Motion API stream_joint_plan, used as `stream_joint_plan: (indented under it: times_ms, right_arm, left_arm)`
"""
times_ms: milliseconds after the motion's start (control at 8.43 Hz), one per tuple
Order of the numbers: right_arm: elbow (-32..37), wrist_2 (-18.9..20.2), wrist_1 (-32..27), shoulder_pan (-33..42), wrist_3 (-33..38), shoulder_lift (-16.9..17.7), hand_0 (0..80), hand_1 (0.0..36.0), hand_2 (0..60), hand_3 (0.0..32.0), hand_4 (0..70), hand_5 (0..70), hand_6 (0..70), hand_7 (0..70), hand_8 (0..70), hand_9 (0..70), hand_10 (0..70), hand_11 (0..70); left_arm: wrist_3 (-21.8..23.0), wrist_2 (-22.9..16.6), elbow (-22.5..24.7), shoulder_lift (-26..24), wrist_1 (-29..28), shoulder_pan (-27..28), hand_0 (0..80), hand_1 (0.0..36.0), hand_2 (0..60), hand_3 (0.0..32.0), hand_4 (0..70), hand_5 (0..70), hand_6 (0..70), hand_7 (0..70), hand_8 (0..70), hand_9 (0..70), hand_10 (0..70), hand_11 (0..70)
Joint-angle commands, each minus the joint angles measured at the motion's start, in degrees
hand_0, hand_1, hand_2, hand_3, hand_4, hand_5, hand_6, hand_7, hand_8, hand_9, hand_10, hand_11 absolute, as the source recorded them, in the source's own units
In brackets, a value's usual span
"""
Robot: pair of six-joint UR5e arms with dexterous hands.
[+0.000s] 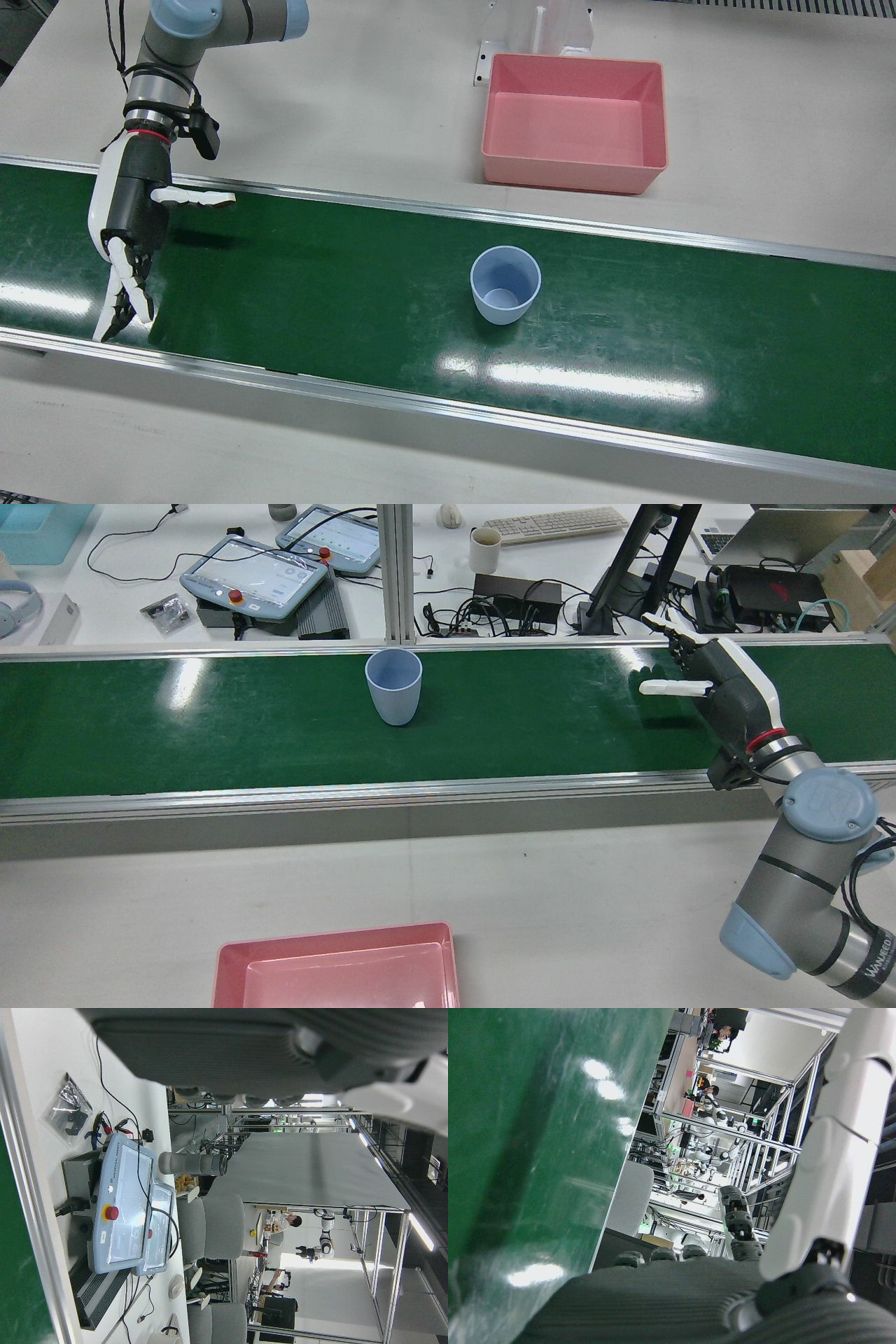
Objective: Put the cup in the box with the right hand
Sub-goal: 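Hold the open right hand in the cup's path on the belt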
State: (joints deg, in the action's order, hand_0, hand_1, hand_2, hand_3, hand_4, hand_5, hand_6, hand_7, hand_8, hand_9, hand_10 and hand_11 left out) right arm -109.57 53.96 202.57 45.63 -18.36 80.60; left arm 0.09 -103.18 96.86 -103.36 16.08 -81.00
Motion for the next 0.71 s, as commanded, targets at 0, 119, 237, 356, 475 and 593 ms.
stream_joint_plan:
  times_ms: [0,119,237,356,475,593]
  right_arm:
    - [-0.1,0.0,0.0,0.0,0.2,0.0,50.3,17.4,2.9,0.0,0.0,4.9,0.8,0.0,0.0,0.0,0.0,0.0]
    - [-0.1,-0.1,0.0,0.0,0.2,0.0,50.0,17.3,2.9,0.0,0.0,4.9,0.8,0.0,0.0,0.0,0.0,0.0]
    - [-0.1,-0.1,0.0,0.0,0.2,0.0,50.0,17.2,3.0,0.0,0.0,4.9,0.7,0.0,0.0,0.0,0.0,0.0]
    - [-0.1,-0.1,-0.2,0.0,0.2,0.0,49.8,17.2,3.2,0.0,0.0,4.8,0.7,0.0,0.0,0.0,0.0,0.0]
    - [-0.1,-0.1,0.0,0.1,0.2,0.0,49.8,17.1,3.6,0.0,0.0,4.8,0.8,0.0,0.0,0.0,0.0,0.0]
    - [-0.2,-0.1,0.0,0.1,0.2,0.0,49.7,17.1,3.8,0.0,0.0,4.8,0.8,0.0,0.0,0.0,0.0,0.0]
  left_arm:
    - [0.0,0.0,0.0,0.0,0.0,0.0,0.0,0.0,0.0,0.0,0.0,0.0,0.0,0.0,0.0,0.0,0.0,0.0]
    - [0.0,0.0,0.0,0.0,0.0,0.0,0.0,0.0,0.0,0.0,0.0,0.0,0.0,0.0,0.0,0.0,0.0,0.0]
    - [0.0,0.0,0.0,0.0,0.0,0.0,0.0,0.0,0.0,0.0,0.0,0.0,0.0,0.0,0.0,0.0,0.0,0.0]
    - [0.0,0.0,0.0,-0.1,0.0,0.0,0.0,0.0,0.0,0.0,0.0,0.0,0.0,0.0,0.0,0.0,0.0,0.0]
    - [0.0,0.0,0.0,0.0,0.0,0.1,0.0,0.0,0.0,0.0,0.0,0.0,0.0,0.0,0.0,0.0,0.0,0.0]
    - [0.0,0.0,0.0,0.0,0.0,0.0,0.0,0.0,0.0,0.0,0.0,0.0,0.0,0.0,0.0,0.0,0.0,0.0]
